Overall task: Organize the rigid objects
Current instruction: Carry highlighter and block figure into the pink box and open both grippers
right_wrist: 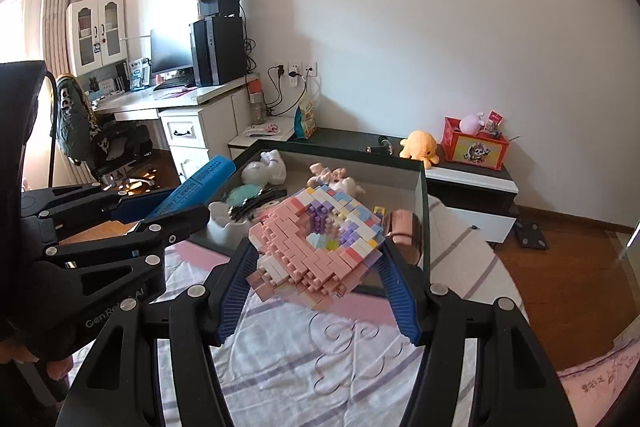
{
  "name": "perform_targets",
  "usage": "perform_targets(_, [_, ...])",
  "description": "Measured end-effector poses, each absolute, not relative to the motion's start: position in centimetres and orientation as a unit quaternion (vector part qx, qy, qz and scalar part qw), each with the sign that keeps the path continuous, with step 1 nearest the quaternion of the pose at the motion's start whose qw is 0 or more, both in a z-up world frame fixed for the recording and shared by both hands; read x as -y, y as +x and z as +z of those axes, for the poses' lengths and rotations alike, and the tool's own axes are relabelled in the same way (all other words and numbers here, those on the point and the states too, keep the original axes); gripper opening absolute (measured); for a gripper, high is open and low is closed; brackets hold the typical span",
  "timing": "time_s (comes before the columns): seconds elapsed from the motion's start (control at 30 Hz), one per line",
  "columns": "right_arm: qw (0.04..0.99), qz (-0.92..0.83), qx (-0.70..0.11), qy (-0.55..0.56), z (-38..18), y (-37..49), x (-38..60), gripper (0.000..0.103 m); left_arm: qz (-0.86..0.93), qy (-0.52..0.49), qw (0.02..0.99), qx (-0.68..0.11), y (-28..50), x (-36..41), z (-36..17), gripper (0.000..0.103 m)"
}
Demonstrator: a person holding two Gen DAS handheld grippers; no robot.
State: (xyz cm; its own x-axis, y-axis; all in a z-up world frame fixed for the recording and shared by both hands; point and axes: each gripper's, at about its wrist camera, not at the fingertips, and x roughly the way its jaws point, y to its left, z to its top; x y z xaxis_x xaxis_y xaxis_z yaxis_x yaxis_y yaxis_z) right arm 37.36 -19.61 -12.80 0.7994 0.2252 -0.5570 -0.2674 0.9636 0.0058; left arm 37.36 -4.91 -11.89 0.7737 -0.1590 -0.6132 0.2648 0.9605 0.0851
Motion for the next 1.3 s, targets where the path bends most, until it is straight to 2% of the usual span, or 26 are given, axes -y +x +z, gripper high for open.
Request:
perform_targets(0.17, [0.947, 0.109, -0.299, -0.046, -12.6, 44.0, 20.5, 0.063, -0.126, 0.085, 0.925, -0.348, 44.5, 5.9, -11.7, 0.026])
perform_targets(0.37, [0.934, 0.094, -0.343, -0.04, -15.1, 50.9, 21.3, 0.063, -0.128, 0.09, 0.904, -0.399, 51.2, 7.4, -14.4, 0.026])
perform_targets(0.6, [0.909, 0.094, -0.404, -0.04, -18.7, 55.8, 21.5, 0.063, -0.113, 0.111, 0.884, -0.44, 54.9, 8.7, -17.8, 0.027])
perform_targets(0.8, [0.902, 0.092, -0.422, -0.026, -18.9, 56.6, 22.0, 0.064, -0.104, 0.098, 0.875, -0.462, 56.8, 9.1, -18.8, 0.027])
perform_targets(0.9, [0.905, 0.09, -0.415, -0.014, -18.7, 56.3, 22.5, 0.071, -0.096, 0.093, 0.883, -0.45, 56.7, 8.6, -18.6, 0.048])
perform_targets(0.97, [0.909, 0.08, -0.408, -0.006, -18.6, 55.9, 22.8, 0.082, -0.075, 0.093, 0.889, -0.441, 56.4, 7.9, -18.4, 0.076])
perform_targets(1.03, [0.911, 0.086, -0.403, 0.005, -18.2, 55.3, 23.0, 0.084, -0.075, 0.077, 0.898, -0.426, 55.4, 7.0, -17.8, 0.087])
perform_targets(1.2, [0.918, 0.094, -0.384, 0.014, -16.3, 52.4, 22.6, 0.087, -0.071, 0.067, 0.911, -0.402, 52.2, 5.3, -15.9, 0.098])
perform_targets(1.3, [0.924, 0.099, -0.369, 0.017, -15.1, 49.7, 22.3, 0.103, -0.059, 0.078, 0.92, -0.38, 49.2, 4.7, -14.6, 0.102])
